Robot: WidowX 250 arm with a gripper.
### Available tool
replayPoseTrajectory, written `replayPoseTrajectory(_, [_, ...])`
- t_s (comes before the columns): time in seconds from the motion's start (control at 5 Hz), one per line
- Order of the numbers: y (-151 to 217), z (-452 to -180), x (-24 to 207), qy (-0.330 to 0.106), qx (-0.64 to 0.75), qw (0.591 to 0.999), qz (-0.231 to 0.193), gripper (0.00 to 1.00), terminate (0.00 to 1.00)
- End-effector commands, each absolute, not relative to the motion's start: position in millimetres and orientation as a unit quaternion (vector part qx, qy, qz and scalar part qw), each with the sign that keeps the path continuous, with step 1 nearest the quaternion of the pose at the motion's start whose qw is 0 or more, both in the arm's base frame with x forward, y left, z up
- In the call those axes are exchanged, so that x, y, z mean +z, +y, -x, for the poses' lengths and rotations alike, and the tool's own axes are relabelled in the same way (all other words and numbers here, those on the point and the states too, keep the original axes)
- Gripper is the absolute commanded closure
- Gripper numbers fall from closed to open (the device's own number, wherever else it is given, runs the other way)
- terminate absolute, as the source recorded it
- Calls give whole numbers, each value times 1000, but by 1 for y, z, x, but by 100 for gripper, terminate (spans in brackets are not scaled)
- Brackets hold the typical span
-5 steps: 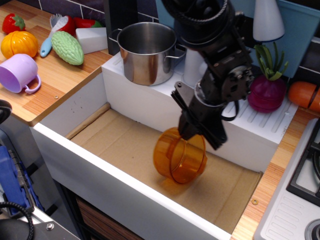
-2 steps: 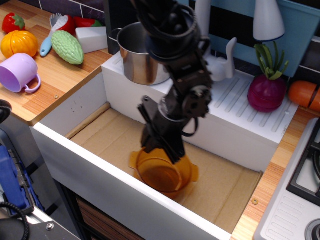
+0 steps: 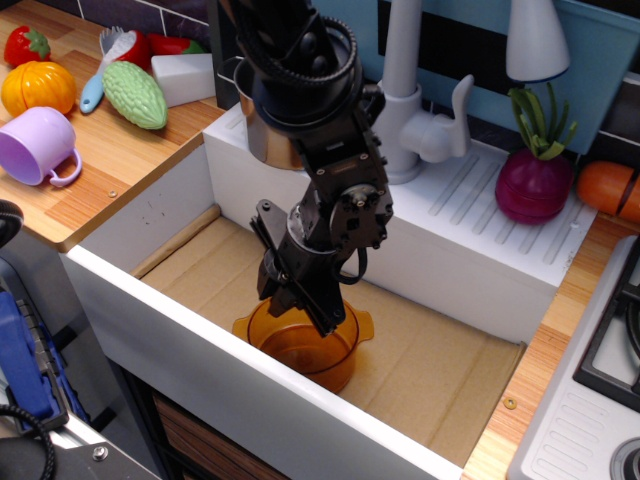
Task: Flip orange pot upright in sink
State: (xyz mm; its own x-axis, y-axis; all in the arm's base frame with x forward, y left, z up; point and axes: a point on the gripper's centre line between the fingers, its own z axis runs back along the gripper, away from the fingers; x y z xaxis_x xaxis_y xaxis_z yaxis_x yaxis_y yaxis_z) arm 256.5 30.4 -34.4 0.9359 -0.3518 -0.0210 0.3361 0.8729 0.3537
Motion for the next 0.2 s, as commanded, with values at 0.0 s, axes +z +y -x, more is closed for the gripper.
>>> replayPoseTrajectory(0.0, [31, -264, -22, -46, -171, 967, -182, 0, 100])
